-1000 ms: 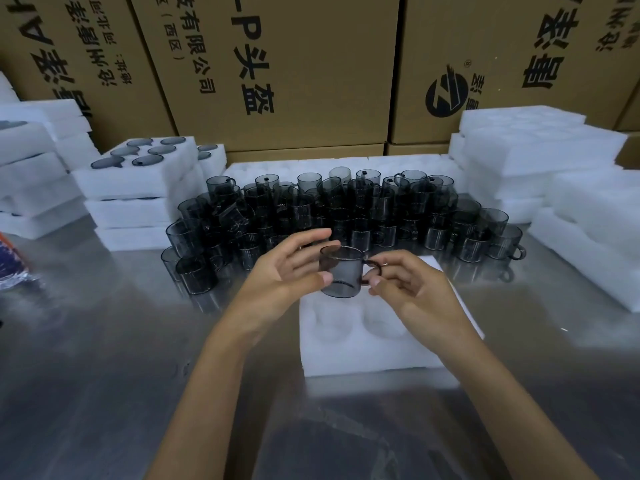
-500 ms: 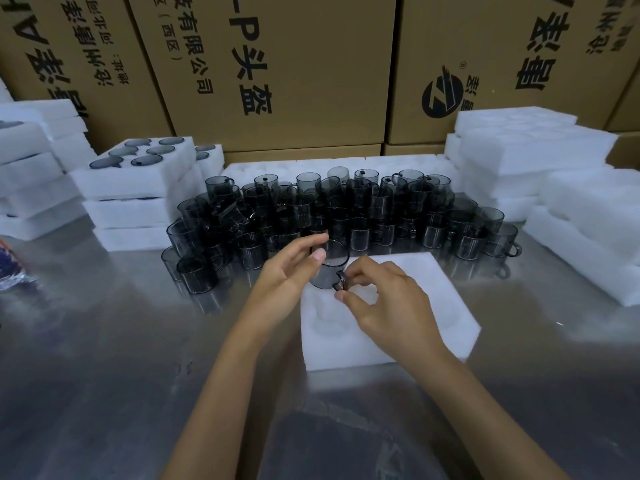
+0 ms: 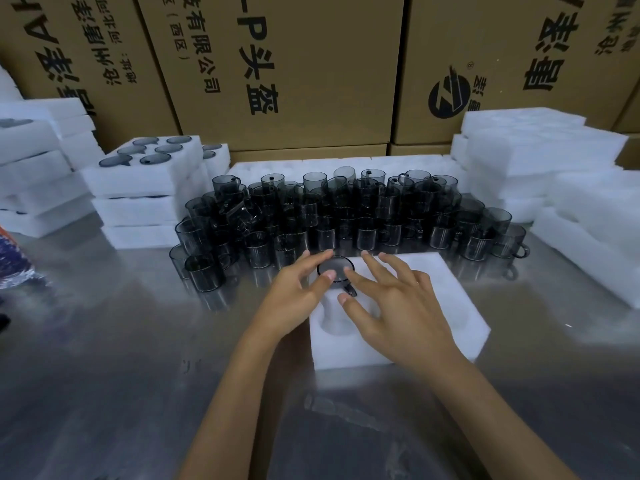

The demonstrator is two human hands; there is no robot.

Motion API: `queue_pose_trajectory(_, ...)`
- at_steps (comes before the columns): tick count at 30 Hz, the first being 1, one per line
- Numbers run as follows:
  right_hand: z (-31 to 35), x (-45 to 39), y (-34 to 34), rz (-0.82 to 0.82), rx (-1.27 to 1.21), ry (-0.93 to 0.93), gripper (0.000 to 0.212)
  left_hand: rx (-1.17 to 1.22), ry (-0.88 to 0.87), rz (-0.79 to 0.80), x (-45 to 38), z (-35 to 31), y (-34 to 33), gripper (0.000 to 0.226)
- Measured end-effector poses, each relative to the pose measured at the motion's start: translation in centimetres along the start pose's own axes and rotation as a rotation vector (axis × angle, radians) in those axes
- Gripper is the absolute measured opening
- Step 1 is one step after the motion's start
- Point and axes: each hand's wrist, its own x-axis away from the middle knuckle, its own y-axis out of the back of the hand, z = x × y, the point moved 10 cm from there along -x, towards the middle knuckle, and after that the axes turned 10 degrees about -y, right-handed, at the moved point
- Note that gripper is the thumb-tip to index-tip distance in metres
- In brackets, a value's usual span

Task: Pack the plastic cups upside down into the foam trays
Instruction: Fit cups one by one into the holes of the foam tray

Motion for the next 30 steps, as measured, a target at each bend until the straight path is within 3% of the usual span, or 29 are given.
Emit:
queue_pose_trajectory(5, -0.3, -0.3, -0.8, 0.058, -0.005, -0.021, 0.054, -0.084, 0.014, 0.029, -0.2, 0.4, -0.5, 0.041)
queue_pose_trajectory(11, -0.4, -0.3, -0.8, 0.134, -0.011, -0.033, 0.054, 0.037, 0.022, 0.027, -0.3, 1.1, -0.1, 0.032)
queue_pose_trajectory(14, -0.1, 0.1, -0.3, 0.126, -0.017, -0.017, 0.054, 0.127, 0.055, -0.113, -0.4, 2.0, 1.4, 0.027)
queue_pose_trajectory(16, -0.1, 0.5, -0.1, 0.139, -0.041, -0.013, 0.053, 0.003, 0.053, -0.302, -0.5, 3.0, 3.8, 0.034)
queue_pose_trajectory(18, -0.2, 0.5, 0.1, 0.154, -0.115, -0.020, 0.052, -0.230, 0.073, -0.379, -0.4, 3.8, 5.5, 0.049)
queue_pose_trajectory(20, -1.1, -0.1, 1.1, 0.137, -0.295, -0.076, 0.049, -0.354, 0.097, -0.335, -0.6, 4.7, 5.6, 0.057)
queue_pose_trajectory(23, -4.1, -1.1, 2.7, 0.024, -0.521, -0.208, 0.033, -0.460, 0.096, -0.275, -1.4, 5.4, 5.0, 0.050)
queue_pose_trajectory(26, -6.9, -1.4, 2.5, -0.017, -0.613, -0.324, 0.021, -0.484, 0.085, -0.285, -1.6, 5.5, 5.0, 0.033)
queue_pose_trajectory(30, -7.9, -1.5, 1.5, 0.018, -0.647, -0.374, 0.020, -0.500, 0.085, -0.326, -1.3, 5.6, 5.2, 0.031)
